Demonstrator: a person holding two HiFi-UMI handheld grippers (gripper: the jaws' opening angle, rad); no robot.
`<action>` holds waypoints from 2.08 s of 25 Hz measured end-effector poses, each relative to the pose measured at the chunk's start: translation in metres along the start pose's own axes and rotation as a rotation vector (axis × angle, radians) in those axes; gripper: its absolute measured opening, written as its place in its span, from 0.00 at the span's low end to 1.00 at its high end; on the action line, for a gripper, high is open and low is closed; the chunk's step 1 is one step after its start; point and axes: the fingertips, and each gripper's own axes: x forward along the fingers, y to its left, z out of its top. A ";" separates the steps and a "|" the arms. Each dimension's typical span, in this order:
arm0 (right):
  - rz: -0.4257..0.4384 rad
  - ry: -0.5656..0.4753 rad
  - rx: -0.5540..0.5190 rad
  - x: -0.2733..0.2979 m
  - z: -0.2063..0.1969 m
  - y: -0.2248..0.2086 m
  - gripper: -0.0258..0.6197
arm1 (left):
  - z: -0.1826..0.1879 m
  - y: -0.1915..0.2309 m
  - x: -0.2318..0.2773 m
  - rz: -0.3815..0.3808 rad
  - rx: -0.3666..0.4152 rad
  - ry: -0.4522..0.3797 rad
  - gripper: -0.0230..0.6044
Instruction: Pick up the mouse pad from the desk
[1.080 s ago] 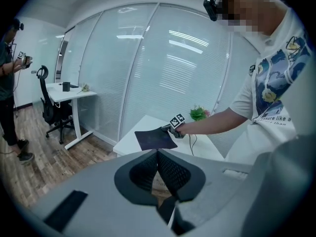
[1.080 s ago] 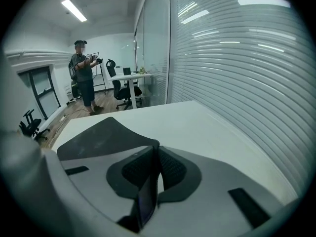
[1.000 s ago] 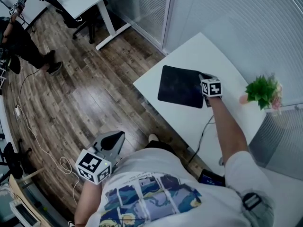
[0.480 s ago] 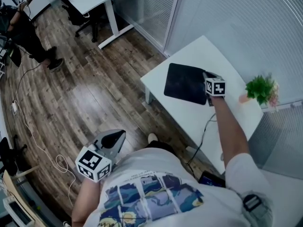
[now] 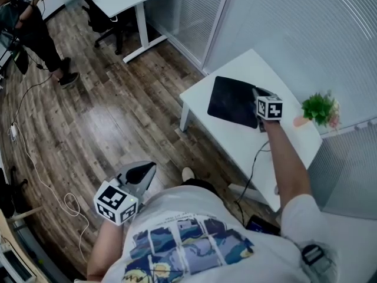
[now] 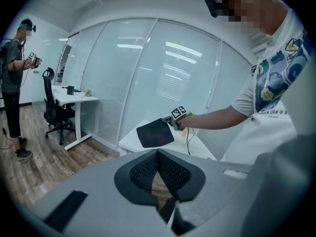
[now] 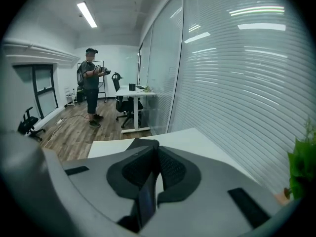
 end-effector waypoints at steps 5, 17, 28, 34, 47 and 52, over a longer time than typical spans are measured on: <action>-0.003 -0.035 -0.006 -0.028 0.016 0.022 0.08 | -0.015 -0.005 -0.023 -0.014 -0.008 -0.010 0.04; 0.007 -0.121 -0.030 -0.097 0.070 0.075 0.08 | -0.039 -0.011 -0.079 -0.023 -0.004 -0.056 0.04; 0.007 -0.189 -0.032 -0.171 0.096 0.118 0.08 | -0.071 -0.023 -0.134 -0.032 -0.001 -0.084 0.04; 0.050 -0.195 -0.040 -0.199 0.108 0.151 0.08 | -0.079 -0.024 -0.152 -0.047 -0.008 -0.081 0.04; 0.165 -0.231 -0.071 -0.293 0.101 0.250 0.08 | -0.114 -0.055 -0.192 -0.088 0.001 -0.088 0.04; 0.212 -0.250 -0.092 -0.326 0.095 0.285 0.08 | -0.127 -0.064 -0.202 -0.097 0.004 -0.087 0.04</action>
